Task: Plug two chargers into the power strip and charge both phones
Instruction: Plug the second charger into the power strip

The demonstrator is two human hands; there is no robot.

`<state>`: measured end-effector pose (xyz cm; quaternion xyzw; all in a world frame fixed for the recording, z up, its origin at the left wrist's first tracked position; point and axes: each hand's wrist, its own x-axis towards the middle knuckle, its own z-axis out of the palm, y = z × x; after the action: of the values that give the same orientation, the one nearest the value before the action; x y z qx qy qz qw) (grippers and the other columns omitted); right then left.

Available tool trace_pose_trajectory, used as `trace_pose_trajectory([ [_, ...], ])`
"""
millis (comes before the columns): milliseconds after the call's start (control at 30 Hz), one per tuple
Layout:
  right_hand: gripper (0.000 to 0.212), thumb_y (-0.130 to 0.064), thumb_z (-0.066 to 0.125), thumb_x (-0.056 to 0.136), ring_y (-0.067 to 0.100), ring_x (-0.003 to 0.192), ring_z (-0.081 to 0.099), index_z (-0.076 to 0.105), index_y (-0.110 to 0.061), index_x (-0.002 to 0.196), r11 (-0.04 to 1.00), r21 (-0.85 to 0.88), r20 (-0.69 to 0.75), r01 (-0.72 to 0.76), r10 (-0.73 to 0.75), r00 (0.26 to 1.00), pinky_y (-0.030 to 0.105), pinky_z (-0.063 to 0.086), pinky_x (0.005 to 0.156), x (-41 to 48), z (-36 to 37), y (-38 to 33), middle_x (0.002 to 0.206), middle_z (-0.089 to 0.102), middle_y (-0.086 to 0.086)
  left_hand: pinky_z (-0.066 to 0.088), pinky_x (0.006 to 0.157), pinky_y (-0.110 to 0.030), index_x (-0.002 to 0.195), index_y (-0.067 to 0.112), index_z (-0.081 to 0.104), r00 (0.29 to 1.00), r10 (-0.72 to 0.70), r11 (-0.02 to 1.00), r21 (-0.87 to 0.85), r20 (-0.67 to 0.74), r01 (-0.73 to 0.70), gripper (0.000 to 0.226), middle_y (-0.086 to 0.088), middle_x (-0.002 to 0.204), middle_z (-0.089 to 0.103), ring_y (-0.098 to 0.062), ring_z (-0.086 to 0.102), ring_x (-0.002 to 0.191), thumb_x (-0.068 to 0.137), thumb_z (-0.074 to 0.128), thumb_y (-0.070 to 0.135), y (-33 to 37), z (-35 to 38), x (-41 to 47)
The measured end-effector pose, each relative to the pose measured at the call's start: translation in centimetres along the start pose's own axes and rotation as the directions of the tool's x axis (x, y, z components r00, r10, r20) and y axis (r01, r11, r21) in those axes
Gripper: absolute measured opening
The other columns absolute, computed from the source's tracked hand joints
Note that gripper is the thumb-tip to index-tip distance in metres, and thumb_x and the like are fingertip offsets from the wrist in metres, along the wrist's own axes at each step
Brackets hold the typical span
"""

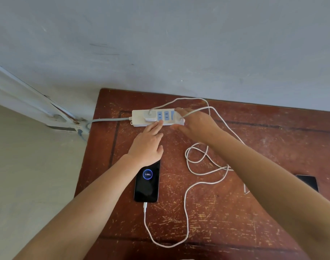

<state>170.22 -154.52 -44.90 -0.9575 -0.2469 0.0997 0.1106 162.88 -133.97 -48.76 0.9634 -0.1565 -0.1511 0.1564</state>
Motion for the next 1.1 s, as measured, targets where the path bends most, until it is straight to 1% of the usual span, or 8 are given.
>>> trace_pose_trajectory([
  [133,0.071,-0.065,0.036,0.098,0.034,0.114,0.064,0.034,-0.02,0.153,0.993,-0.121,0.077,-0.002,0.012,0.997,0.046,0.053,0.082,0.9,-0.4,0.5,0.133,0.066,0.011,0.05,0.103,-0.041,0.134,0.008,0.06,1.0,-0.002,1.0,0.009,0.003,0.002,0.045,-0.004,0.169,0.02,-0.022,0.016,0.154,0.095,0.056,0.03,0.1,0.1,0.0],
  [333,0.072,-0.061,0.036,0.1,0.035,0.11,0.066,0.027,-0.019,0.158,0.998,0.018,0.021,-0.064,0.064,0.998,0.046,0.054,0.081,-0.2,1.1,0.0,0.14,0.062,0.009,0.051,0.105,-0.041,0.131,0.008,0.061,0.999,-0.022,1.0,0.02,0.027,0.021,0.044,-0.003,0.17,0.013,-0.02,0.01,0.156,0.094,0.056,0.031,0.1,0.5,0.0],
  [467,0.072,-0.06,0.035,0.101,0.034,0.112,0.064,0.021,-0.018,0.159,0.997,-0.041,0.04,-0.066,0.068,0.997,0.045,0.053,0.079,-0.2,0.9,-0.3,0.141,0.061,0.009,0.051,0.102,-0.041,0.132,0.008,0.06,0.997,-0.042,0.998,0.041,0.072,0.039,0.044,-0.001,0.171,0.009,-0.02,0.008,0.156,0.094,0.057,0.031,0.2,0.1,-0.1],
  [633,0.084,-0.06,0.046,0.097,0.032,0.13,0.053,0.011,-0.016,0.161,0.98,0.082,0.147,-0.179,0.166,0.975,0.046,0.049,0.094,-0.6,-0.7,-1.3,0.149,0.05,0.011,0.039,0.112,-0.044,0.148,0.016,0.047,0.987,-0.052,0.998,-0.028,0.153,0.057,0.055,0.004,0.17,0.014,-0.016,0.017,0.154,0.096,0.056,0.031,0.0,-2.3,-0.2],
  [733,0.083,-0.061,0.051,0.093,0.032,0.13,0.053,0.022,-0.018,0.158,0.962,0.179,0.074,-0.207,0.196,0.978,0.049,0.05,0.094,-3.0,-2.1,-1.8,0.15,0.048,0.01,0.039,0.113,-0.047,0.15,0.017,0.044,0.996,-0.087,0.996,-0.029,0.027,0.088,0.053,-0.001,0.164,0.035,-0.023,0.035,0.147,0.101,0.049,0.038,0.5,-4.6,-1.4],
  [833,0.067,-0.055,0.043,0.1,0.033,0.129,0.053,0.032,-0.019,0.154,0.968,0.094,-0.044,-0.233,0.238,0.97,0.049,0.049,0.096,-7.2,-2.6,-1.9,0.153,0.046,0.009,0.036,0.115,-0.051,0.147,0.01,0.048,0.985,-0.066,0.995,0.058,-0.161,0.076,0.05,-0.013,0.16,0.039,-0.033,0.036,0.147,0.103,0.047,0.035,2.0,-5.9,-4.1],
  [967,0.061,-0.054,0.038,0.102,0.03,0.14,0.042,0.036,-0.021,0.153,0.912,0.12,-0.079,-0.391,0.402,0.912,0.047,0.039,0.11,-14.7,-1.5,-0.9,0.159,0.039,0.008,0.026,0.12,-0.054,0.153,0.012,0.04,0.98,-0.083,0.991,0.085,-0.181,0.1,0.055,-0.012,0.166,0.026,-0.033,0.024,0.153,0.104,0.044,0.039,4.7,-4.8,-6.5],
  [1100,0.065,-0.062,0.024,0.101,0.03,0.152,0.022,0.035,-0.026,0.154,0.841,0.032,-0.043,-0.54,0.541,0.84,0.05,0.015,0.123,-24.3,0.6,1.2,0.163,0.031,0.009,0.019,0.123,-0.054,0.157,0.02,0.03,0.992,-0.042,0.996,0.068,-0.119,0.05,0.06,-0.01,0.169,0.018,-0.03,0.015,0.156,0.104,0.036,0.047,9.4,-1.1,-6.9],
])
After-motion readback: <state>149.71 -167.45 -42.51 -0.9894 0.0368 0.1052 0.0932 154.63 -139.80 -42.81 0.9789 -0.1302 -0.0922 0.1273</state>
